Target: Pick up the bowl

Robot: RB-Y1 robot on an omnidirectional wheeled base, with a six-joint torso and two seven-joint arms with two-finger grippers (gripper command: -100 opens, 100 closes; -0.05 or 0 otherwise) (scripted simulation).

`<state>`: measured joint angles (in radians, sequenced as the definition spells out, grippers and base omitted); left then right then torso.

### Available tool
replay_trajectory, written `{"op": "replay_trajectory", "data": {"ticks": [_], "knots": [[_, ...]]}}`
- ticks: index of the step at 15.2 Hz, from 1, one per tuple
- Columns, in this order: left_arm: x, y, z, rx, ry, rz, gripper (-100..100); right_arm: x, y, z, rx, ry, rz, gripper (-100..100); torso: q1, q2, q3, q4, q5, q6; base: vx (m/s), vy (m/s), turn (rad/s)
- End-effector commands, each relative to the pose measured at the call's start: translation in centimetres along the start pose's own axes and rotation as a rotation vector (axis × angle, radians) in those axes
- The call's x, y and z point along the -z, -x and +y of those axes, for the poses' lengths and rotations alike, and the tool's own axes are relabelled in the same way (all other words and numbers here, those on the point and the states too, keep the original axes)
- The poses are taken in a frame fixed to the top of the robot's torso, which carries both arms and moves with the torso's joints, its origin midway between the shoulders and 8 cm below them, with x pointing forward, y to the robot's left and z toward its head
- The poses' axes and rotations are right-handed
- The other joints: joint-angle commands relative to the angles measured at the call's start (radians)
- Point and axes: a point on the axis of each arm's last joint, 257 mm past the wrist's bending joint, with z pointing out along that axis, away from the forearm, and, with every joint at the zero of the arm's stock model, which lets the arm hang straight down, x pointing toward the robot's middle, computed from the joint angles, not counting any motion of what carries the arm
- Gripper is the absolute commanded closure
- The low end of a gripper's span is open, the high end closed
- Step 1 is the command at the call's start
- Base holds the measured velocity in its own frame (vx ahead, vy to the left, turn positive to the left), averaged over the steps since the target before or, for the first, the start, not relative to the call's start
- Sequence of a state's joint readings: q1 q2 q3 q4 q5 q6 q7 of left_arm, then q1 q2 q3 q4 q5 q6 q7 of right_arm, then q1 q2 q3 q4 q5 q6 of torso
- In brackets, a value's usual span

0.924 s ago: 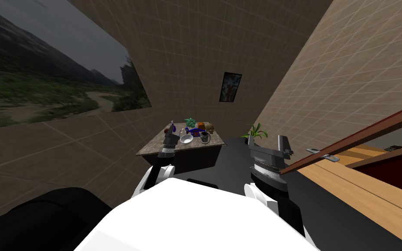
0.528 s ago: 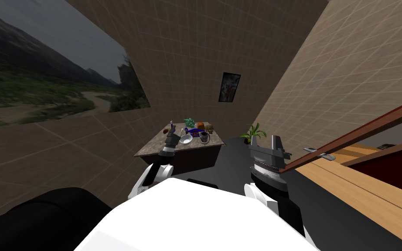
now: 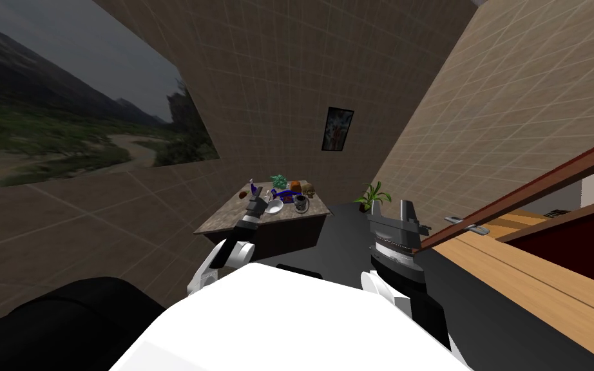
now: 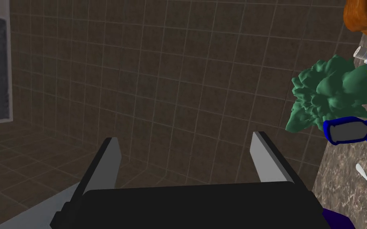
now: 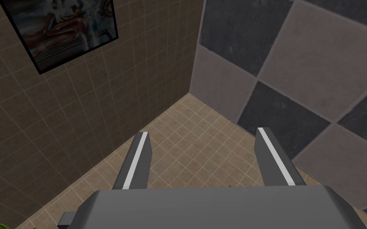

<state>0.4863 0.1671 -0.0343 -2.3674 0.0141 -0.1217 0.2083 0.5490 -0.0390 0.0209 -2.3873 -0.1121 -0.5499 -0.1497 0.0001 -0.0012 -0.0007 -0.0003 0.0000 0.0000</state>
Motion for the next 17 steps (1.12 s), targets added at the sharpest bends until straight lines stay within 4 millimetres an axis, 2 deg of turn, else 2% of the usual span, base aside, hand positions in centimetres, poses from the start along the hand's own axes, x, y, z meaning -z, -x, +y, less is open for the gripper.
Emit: {"op": "replay_trajectory", "data": {"ticks": [1,17], "knots": [[-0.2,0.2,1.1,0.014,0.044,0.0,-100,0.0,0.0,0.0,0.0,0.0,0.0,0,0.0,0.0,0.0,0.0,0.0,0.0,0.012,-0.001,-0.023],[-0.3,1.6,7.2,0.086,0.303,-0.03,-100,0.0,0.0,0.0,0.0,0.0,0.0,0,0.0,0.0,0.0,0.0,0.0,0.0,0.015,-0.002,-0.028]]}}
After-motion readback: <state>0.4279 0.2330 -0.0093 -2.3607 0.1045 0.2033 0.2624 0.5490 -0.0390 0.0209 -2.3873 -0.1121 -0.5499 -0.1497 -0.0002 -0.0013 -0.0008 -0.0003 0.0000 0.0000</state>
